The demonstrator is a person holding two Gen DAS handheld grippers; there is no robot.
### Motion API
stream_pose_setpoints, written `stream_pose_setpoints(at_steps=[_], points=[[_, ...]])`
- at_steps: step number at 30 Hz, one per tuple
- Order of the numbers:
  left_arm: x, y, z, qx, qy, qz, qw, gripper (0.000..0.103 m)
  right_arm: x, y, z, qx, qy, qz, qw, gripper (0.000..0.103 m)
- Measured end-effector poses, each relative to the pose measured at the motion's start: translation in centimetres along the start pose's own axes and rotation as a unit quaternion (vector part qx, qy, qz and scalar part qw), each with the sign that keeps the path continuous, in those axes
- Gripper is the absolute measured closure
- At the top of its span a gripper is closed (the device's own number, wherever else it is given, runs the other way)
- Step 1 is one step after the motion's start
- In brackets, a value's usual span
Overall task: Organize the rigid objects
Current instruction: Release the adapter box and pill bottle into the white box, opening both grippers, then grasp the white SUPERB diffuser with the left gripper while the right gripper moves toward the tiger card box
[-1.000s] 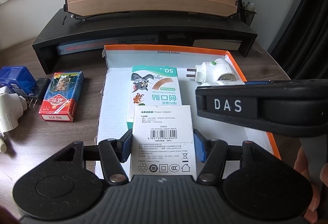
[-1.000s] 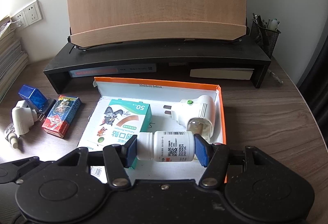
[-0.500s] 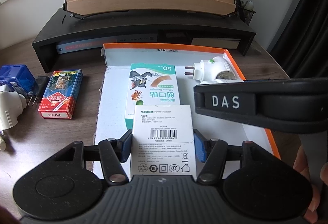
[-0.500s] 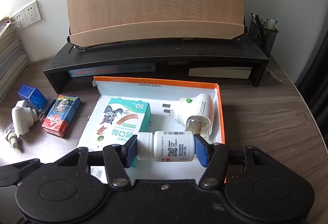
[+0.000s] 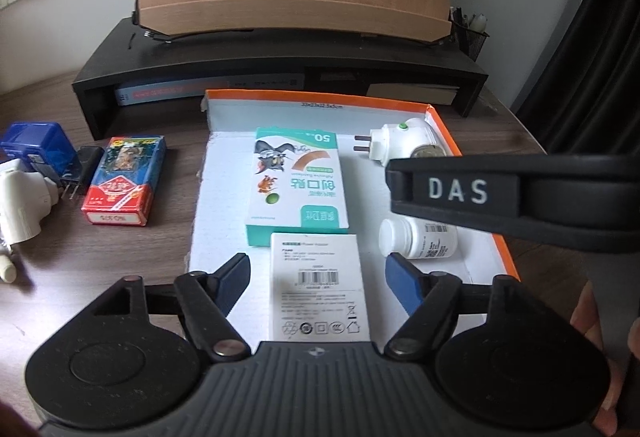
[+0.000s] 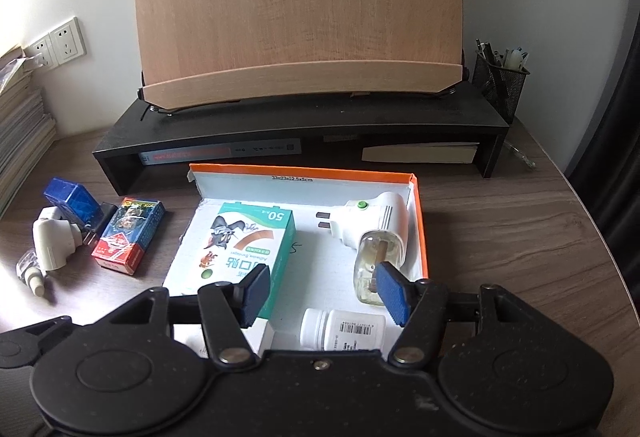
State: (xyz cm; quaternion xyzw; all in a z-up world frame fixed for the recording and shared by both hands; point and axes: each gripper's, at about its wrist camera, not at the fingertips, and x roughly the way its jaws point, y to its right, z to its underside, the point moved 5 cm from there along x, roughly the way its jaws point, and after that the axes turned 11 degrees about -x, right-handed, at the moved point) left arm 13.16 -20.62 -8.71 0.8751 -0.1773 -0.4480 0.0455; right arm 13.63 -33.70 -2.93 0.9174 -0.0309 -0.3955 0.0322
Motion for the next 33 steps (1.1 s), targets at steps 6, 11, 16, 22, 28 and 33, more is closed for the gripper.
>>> stream_pose_setpoints(at_steps=[6, 11, 16, 22, 28, 33], points=[[-1.9, -1.8, -0.1, -0.012, 0.01, -0.012, 0.9998, 0.019, -1.8, -1.0, 0.0, 0.004, 0.014, 0.006, 1.0, 0.02], [-3.4, -3.7, 0.0, -0.017, 0.017, -0.024, 0.9994, 0.016, -2.7, -2.2, 0.2, 0.006, 0.015, 0.006, 1.0, 0.019], [-4.7, -6.1, 0.2, -0.032, 0.022, -0.039, 0.9985, 0.015, -3.4, -4.3, 0.2, 0.001, 0.017, 0.002, 1.0, 0.017], [-6.3, -9.3, 0.3, -0.047, 0.029, -0.056, 0.9969, 0.015, -4.0, -7.0, 0.0, -0.005, 0.02, -0.01, 1.0, 0.016], [-7.6, -12.2, 0.0, -0.063, 0.04, -0.07, 0.9947, 0.015, -4.2, -9.8, -0.4, -0.017, 0.024, -0.023, 0.999, 0.016], [-8.3, -14.0, 0.0, -0.074, 0.044, -0.079, 0.9932, 0.015, -3.9, -11.7, -0.6, -0.021, 0.022, -0.034, 0.999, 0.016]])
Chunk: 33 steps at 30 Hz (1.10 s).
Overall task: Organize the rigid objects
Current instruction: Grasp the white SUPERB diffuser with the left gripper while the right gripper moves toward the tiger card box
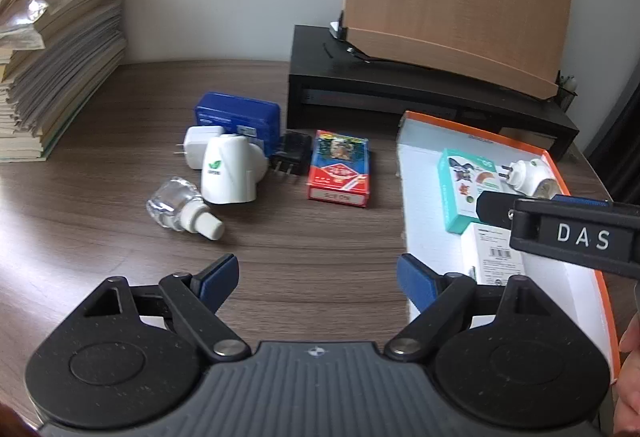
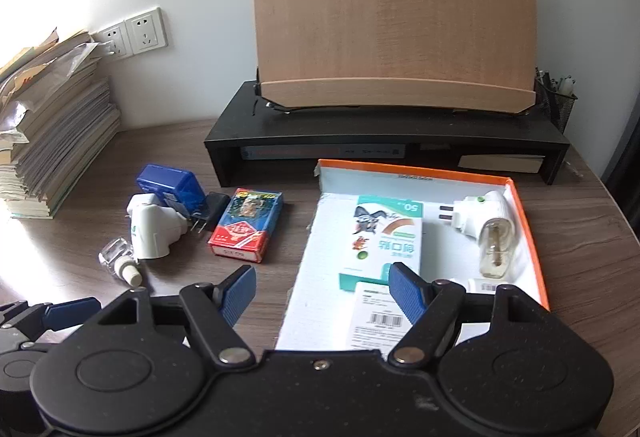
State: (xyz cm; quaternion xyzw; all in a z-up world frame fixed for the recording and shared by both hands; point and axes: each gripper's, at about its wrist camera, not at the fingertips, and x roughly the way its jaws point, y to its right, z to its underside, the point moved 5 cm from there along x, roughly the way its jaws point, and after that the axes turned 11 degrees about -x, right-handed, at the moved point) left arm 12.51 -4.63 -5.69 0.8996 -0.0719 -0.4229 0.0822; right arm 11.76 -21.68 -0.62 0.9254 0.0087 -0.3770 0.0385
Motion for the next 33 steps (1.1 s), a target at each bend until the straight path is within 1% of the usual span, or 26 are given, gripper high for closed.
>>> stream_pose_setpoints(at_steps=[13, 17, 26, 33], points=[[0.5, -3.9, -0.6, -0.018, -0.005, -0.018, 0.9997, 0.015, 1.6, -3.3, -0.3, -0.004, -0.011, -0.019, 1.0, 0.016], [1.1, -4.7, -0.8, -0.023, -0.008, -0.023, 0.9994, 0.014, 2.2, -3.8, -0.2, -0.004, -0.016, -0.015, 1.0, 0.016], [2.4, -6.1, -1.8, -0.03, -0.009, -0.027, 0.9991, 0.014, 3.2, -4.0, -0.1, -0.004, -0.023, -0.012, 1.0, 0.016], [3.9, -6.5, -3.5, -0.018, 0.004, -0.023, 0.9996, 0.014, 4.0, -3.8, 0.0, 0.007, -0.031, -0.015, 0.999, 0.016]])
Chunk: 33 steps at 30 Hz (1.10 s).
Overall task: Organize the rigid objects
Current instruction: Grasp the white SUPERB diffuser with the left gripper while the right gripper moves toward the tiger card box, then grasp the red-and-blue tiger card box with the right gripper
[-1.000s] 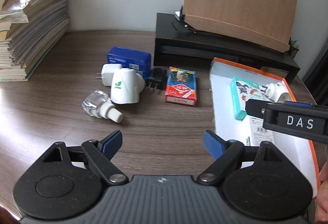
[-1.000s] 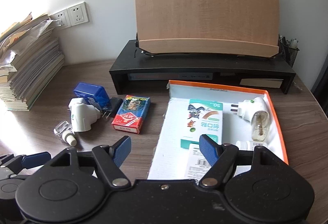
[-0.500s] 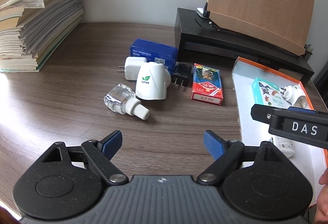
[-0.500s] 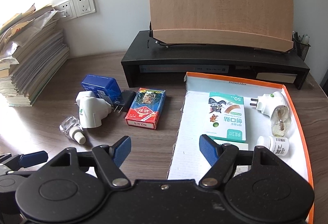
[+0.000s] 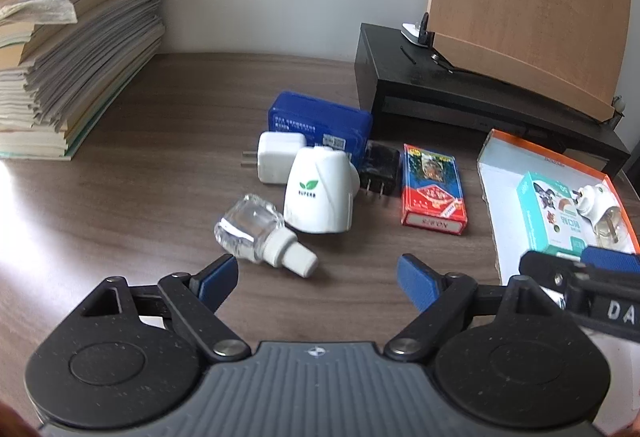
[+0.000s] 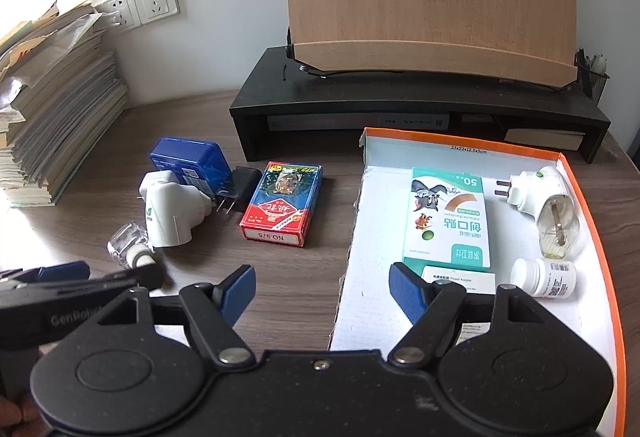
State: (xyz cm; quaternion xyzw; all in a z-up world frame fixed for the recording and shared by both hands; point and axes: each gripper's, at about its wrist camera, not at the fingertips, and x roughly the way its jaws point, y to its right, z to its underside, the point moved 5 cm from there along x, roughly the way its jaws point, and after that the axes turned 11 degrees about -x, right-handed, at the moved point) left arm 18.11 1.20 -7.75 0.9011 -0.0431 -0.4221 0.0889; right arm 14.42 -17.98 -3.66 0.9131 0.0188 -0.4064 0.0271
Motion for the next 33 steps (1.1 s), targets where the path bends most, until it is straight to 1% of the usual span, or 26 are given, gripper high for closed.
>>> stream_pose_setpoints(at_steps=[7, 16, 21, 22, 23, 24, 25, 27, 33], points=[[2.3, 0.5, -2.1, 0.024, 0.015, 0.006, 0.9996, 0.014, 0.7, 0.2, 0.1, 0.006, -0.006, 0.002, 1.0, 0.016], [5.8, 0.6, -3.2, 0.05, 0.011, 0.008, 0.9987, 0.017, 1.7, 0.7, 0.3, 0.012, -0.012, 0.005, 1.0, 0.016], [7.2, 1.0, -3.4, 0.067, 0.001, 0.016, 0.9976, 0.028, 2.4, 0.7, 0.3, 0.011, -0.019, 0.007, 1.0, 0.016], [7.4, 1.1, -3.4, 0.07, 0.001, 0.019, 0.9974, 0.029, 2.5, 0.7, 0.3, 0.01, -0.02, 0.008, 1.0, 0.016], [7.6, 1.2, -3.4, 0.072, 0.0, 0.02, 0.9972, 0.033, 2.6, 0.7, 0.3, 0.009, -0.021, 0.009, 1.0, 0.016], [7.7, 1.3, -3.3, 0.074, -0.002, 0.021, 0.997, 0.042, 2.7, 0.6, 0.2, 0.009, -0.021, 0.008, 1.0, 0.016], [7.9, 1.3, -3.2, 0.076, -0.006, 0.022, 0.9969, 0.046, 2.9, 0.6, 0.1, 0.008, -0.021, 0.007, 1.0, 0.016], [8.2, 1.3, -3.2, 0.075, -0.007, 0.027, 0.9968, 0.049, 3.1, 0.5, 0.0, 0.007, -0.022, 0.007, 1.0, 0.016], [7.6, 1.0, -3.0, 0.062, 0.002, 0.036, 0.9974, 0.049, 4.3, -0.2, -1.0, -0.001, -0.022, 0.001, 1.0, 0.016]])
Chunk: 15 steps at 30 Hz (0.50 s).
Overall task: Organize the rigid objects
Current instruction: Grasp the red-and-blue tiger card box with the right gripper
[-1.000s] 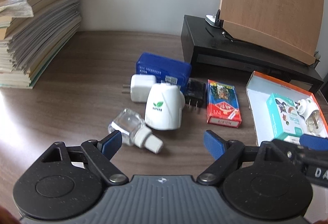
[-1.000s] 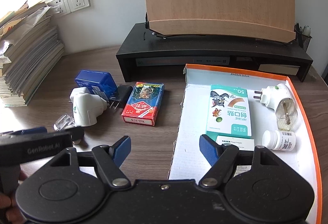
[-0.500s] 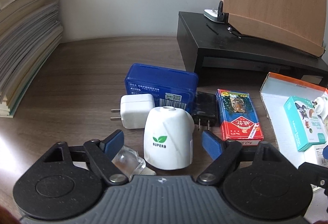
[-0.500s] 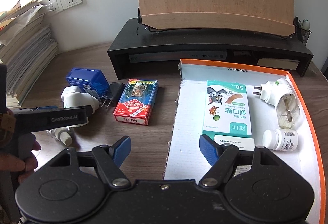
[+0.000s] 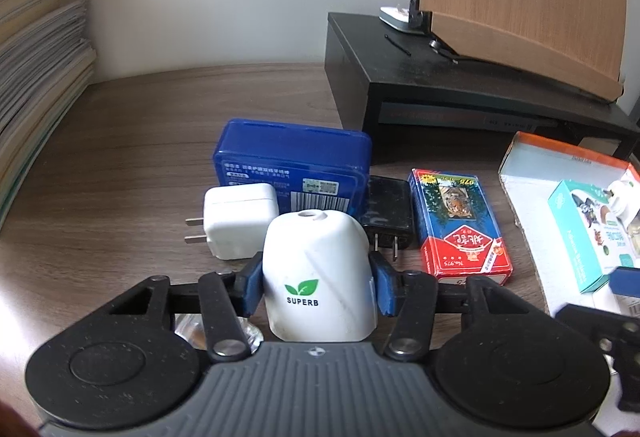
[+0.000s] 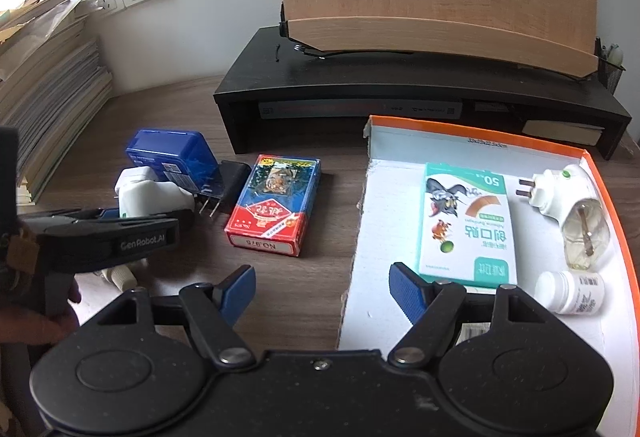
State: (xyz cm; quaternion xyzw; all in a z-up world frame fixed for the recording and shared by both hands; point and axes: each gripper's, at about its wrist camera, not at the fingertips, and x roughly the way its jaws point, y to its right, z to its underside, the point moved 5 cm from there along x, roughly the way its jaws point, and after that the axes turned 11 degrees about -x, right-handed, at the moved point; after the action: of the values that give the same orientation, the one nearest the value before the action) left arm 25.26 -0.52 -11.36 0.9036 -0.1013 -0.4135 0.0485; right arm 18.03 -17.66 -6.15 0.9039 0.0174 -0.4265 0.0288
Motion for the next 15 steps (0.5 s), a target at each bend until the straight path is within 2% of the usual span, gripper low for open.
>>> stream_pose_setpoints(at_steps=[6, 12, 15], points=[[-2.3, -0.8, -0.1, -0.034, 0.023, 0.002, 0.9991, 0.049, 1.8, -0.7, -1.5, 0.0, -0.001, -0.012, 1.0, 0.016], [-4.0, -1.4, -0.1, -0.047, 0.029, 0.003, 0.9985, 0.049, 4.4, -1.5, -3.6, 0.008, -0.01, -0.03, 0.999, 0.016], [-4.8, -2.2, 0.2, -0.072, 0.028, 0.003, 0.997, 0.049, 5.8, -1.9, -4.3, 0.001, -0.026, -0.021, 0.999, 0.016]])
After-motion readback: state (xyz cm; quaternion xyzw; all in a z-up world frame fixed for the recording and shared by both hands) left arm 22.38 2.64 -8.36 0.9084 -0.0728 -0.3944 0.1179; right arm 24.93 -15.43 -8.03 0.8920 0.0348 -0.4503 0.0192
